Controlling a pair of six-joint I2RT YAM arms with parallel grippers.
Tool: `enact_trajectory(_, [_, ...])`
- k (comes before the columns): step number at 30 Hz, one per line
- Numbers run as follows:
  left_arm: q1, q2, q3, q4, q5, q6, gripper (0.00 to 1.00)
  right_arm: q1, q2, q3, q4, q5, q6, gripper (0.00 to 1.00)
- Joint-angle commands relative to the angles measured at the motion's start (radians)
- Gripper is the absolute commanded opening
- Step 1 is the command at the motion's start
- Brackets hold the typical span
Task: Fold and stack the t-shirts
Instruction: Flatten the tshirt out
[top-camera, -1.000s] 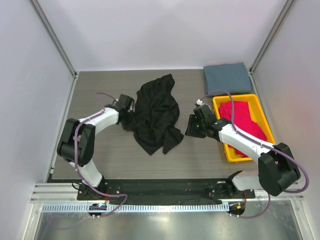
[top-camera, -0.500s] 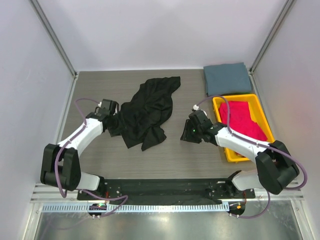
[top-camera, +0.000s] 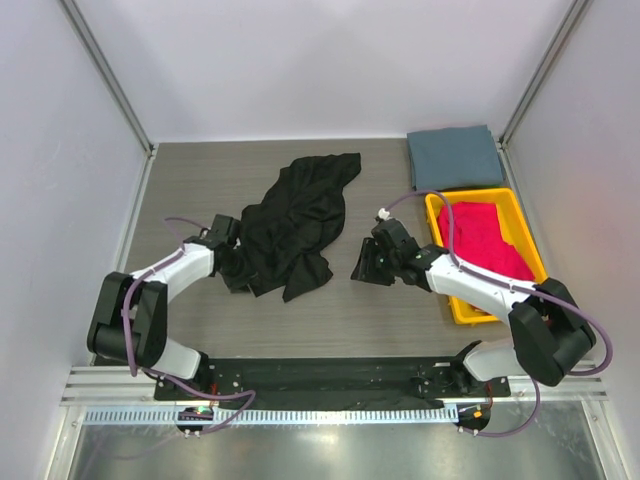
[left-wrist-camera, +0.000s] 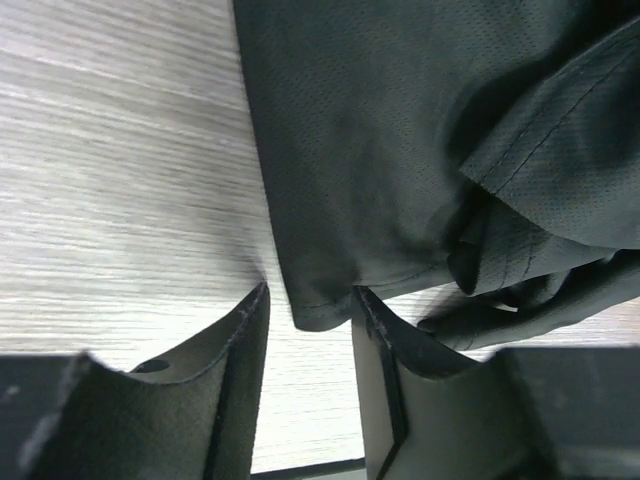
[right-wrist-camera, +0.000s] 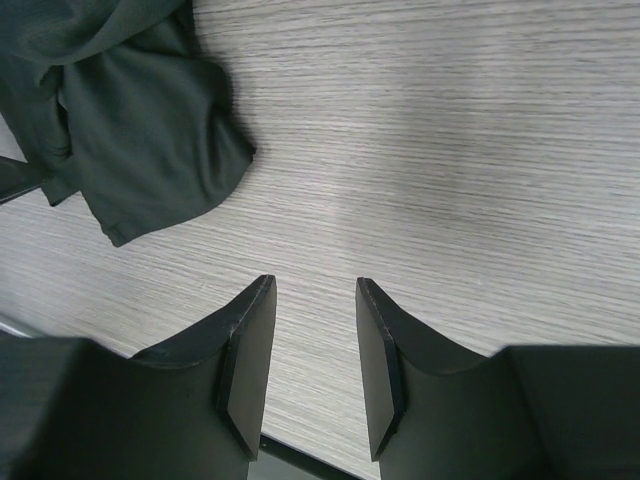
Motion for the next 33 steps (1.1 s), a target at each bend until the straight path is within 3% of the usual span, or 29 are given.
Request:
enact_trajectory(1, [-0.023, 0.034, -0.017, 0.045, -0.019, -0.016, 0.38, 0.009, 0.014, 0.015, 0.051, -0.006, 0.019, 0.43])
enact_trajectory(3, [-0.026, 0.038, -0.013, 0.044, -0.015, -0.016, 0.34, 0.012, 0.034, 0.023, 0.054, -0.010, 0.024, 0.44])
enact_trajectory(7, [-0.026, 0.021, 0.014, 0.012, -0.018, 0.001, 0.12, 0.044, 0.078, 0.040, 0.081, 0.003, 0.087, 0.48])
enact_trajectory(10, [-0.026, -0.006, 0.040, 0.001, 0.003, 0.014, 0.01, 0.087, 0.143, 0.064, 0.133, 0.022, 0.140, 0.55])
enact_trajectory(16, [-0.027, -0.046, 0.034, 0.035, 0.112, 0.038, 0.00, 0.119, 0.300, 0.113, 0.258, 0.028, 0.269, 0.56])
enact_trajectory(24, [-0.027, -0.077, 0.025, 0.088, 0.217, 0.029, 0.00, 0.125, 0.446, 0.228, 0.267, 0.108, 0.263, 0.55])
enact_trajectory(26, [-0.027, -0.078, 0.028, 0.088, 0.221, 0.029, 0.00, 0.125, 0.463, 0.245, 0.273, 0.099, 0.256, 0.50])
enact_trajectory(29, [-0.026, -0.084, 0.045, 0.065, 0.218, 0.037, 0.00, 0.124, 0.474, 0.273, 0.192, 0.152, 0.236, 0.23])
enact_trajectory(30, [-0.024, -0.087, 0.057, 0.027, 0.189, 0.058, 0.00, 0.121, 0.450, 0.274, 0.139, 0.184, 0.217, 0.10])
enact_trajectory(32, [-0.021, -0.116, 0.086, -0.026, 0.134, 0.090, 0.00, 0.085, 0.408, 0.271, 0.080, 0.265, 0.166, 0.03])
enact_trajectory(33, [-0.023, -0.126, 0.127, -0.098, 0.029, 0.128, 0.00, 0.064, 0.357, 0.267, 0.018, 0.286, 0.150, 0.01])
